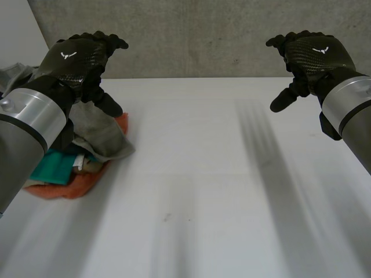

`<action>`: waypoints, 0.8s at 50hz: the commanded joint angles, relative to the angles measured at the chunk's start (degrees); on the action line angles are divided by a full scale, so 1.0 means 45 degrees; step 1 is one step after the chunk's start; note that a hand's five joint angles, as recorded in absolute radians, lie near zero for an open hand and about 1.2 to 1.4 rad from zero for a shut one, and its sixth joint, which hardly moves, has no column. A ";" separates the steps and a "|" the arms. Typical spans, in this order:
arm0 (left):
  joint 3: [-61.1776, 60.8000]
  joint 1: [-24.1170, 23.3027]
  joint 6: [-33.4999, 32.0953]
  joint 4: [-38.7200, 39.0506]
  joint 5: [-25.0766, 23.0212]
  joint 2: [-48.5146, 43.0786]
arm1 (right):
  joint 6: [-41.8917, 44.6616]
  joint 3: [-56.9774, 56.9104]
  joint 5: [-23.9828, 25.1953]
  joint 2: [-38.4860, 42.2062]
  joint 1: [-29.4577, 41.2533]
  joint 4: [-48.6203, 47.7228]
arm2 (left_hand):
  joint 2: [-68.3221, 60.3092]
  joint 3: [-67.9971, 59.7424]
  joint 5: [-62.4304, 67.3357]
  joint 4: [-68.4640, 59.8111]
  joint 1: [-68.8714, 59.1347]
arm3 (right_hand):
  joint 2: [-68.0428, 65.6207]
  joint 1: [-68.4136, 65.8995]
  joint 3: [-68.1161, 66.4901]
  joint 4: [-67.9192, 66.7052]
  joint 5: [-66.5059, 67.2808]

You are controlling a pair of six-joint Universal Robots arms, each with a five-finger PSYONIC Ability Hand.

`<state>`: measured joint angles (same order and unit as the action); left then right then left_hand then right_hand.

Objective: Fold the laundry.

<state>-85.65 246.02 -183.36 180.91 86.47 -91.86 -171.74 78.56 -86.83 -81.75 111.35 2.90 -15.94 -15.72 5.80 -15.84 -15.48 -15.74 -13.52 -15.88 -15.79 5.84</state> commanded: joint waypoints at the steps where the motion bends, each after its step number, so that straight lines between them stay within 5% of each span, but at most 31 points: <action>1: -0.0009 -0.0004 -0.0132 0.0013 -0.0015 -0.0056 | 0.0020 0.0003 0.0018 0.0002 -0.0018 0.0000 | 0.1320 0.1271 -0.1289 0.1299 0.1217 | 0.1275 0.0783 0.1306 0.1286 -0.1297; 22: 0.1045 0.0503 -0.0423 0.0540 0.0160 -0.0894 | 0.0039 0.0022 0.0076 0.0002 0.0001 0.0000 | 0.1320 0.1271 -0.1289 0.1299 0.1217 | 0.1275 0.0783 0.1306 0.1286 -0.1297; 34: 0.4459 0.3118 -0.5731 0.1730 0.1233 -0.5653 | 0.0078 0.0100 0.0135 0.0022 0.0040 0.0039 | 0.1320 0.1271 -0.1289 0.1299 0.1217 | 0.1275 0.0783 0.1306 0.1286 -0.1297; 40: 0.5927 0.4175 -0.6869 0.2375 0.1332 -0.7963 | 0.0078 0.0198 0.0154 0.0061 0.0040 0.0020 | 0.1310 0.1261 -0.1279 0.1288 0.1207 | 0.1275 0.0783 0.1306 0.1286 -0.1297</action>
<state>-64.93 260.81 -209.44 189.00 92.00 -118.59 -171.39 79.05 -86.16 -81.59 111.52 3.04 -11.97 -12.13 2.73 -11.70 -11.75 -12.09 -12.86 -12.06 -12.10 2.72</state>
